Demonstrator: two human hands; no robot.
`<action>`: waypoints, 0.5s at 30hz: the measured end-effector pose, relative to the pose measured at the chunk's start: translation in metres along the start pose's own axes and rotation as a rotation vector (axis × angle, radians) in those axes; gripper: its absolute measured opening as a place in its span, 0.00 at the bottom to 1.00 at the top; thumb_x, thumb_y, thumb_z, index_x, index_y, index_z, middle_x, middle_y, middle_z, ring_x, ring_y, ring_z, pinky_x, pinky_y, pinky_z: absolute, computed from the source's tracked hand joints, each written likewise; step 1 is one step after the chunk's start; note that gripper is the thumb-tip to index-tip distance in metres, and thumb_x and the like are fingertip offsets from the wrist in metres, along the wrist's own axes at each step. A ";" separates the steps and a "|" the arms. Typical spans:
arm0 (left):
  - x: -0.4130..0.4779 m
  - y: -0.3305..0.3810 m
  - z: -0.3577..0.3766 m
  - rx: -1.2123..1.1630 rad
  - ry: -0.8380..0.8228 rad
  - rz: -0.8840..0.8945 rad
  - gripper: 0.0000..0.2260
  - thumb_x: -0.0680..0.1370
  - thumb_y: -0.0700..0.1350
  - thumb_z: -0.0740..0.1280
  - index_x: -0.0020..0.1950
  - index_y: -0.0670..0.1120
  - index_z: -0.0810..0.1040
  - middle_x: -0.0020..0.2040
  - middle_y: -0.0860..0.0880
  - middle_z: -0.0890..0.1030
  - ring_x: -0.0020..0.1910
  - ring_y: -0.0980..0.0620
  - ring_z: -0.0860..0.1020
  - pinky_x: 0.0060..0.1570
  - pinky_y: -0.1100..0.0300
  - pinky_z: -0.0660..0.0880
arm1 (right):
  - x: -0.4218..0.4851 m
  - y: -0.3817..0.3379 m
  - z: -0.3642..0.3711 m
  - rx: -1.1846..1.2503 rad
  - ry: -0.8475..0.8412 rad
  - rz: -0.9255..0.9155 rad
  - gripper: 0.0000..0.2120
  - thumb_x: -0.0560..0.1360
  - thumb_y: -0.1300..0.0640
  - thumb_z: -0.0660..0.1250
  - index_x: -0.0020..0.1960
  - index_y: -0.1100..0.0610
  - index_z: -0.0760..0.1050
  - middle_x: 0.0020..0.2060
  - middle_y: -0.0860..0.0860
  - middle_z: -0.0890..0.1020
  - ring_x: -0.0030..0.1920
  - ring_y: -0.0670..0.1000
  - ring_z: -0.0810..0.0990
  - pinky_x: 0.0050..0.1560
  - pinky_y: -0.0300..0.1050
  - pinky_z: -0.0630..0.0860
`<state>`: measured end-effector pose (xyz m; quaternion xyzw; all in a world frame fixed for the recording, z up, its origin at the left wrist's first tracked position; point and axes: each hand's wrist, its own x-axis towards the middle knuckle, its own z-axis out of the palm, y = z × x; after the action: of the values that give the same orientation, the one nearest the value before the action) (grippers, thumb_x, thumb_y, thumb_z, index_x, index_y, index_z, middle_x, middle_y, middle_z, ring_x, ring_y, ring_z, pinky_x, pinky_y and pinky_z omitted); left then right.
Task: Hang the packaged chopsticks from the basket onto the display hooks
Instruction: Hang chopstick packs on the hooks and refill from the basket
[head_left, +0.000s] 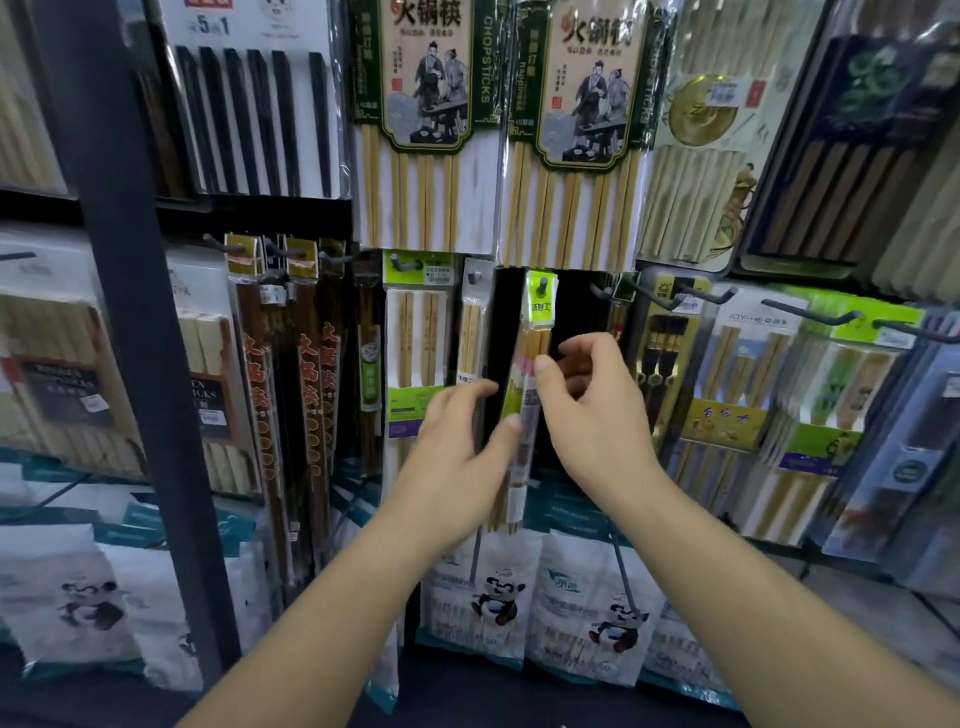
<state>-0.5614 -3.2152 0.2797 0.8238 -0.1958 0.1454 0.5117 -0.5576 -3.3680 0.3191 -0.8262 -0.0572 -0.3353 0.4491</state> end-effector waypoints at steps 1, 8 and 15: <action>0.006 0.002 0.000 -0.027 0.004 -0.003 0.21 0.84 0.58 0.61 0.76 0.57 0.66 0.73 0.59 0.67 0.71 0.60 0.67 0.71 0.57 0.65 | -0.001 0.006 0.001 0.004 -0.037 0.002 0.08 0.81 0.45 0.64 0.58 0.45 0.70 0.54 0.45 0.79 0.52 0.42 0.78 0.51 0.45 0.77; 0.058 0.022 0.008 -0.235 -0.035 -0.003 0.34 0.78 0.69 0.56 0.80 0.55 0.62 0.74 0.57 0.73 0.71 0.64 0.70 0.68 0.62 0.68 | -0.003 0.028 0.012 0.133 -0.280 -0.038 0.30 0.84 0.38 0.55 0.82 0.40 0.49 0.80 0.35 0.57 0.79 0.37 0.55 0.80 0.51 0.58; 0.083 0.031 0.030 -0.522 -0.056 -0.154 0.28 0.86 0.60 0.54 0.84 0.52 0.55 0.81 0.52 0.64 0.70 0.62 0.65 0.59 0.73 0.63 | 0.006 0.042 0.028 0.299 -0.346 0.002 0.34 0.80 0.33 0.47 0.83 0.40 0.43 0.80 0.32 0.50 0.76 0.28 0.51 0.80 0.42 0.52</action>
<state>-0.5014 -3.2685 0.3275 0.6801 -0.1776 0.0278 0.7108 -0.5224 -3.3723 0.2827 -0.7957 -0.1814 -0.1761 0.5504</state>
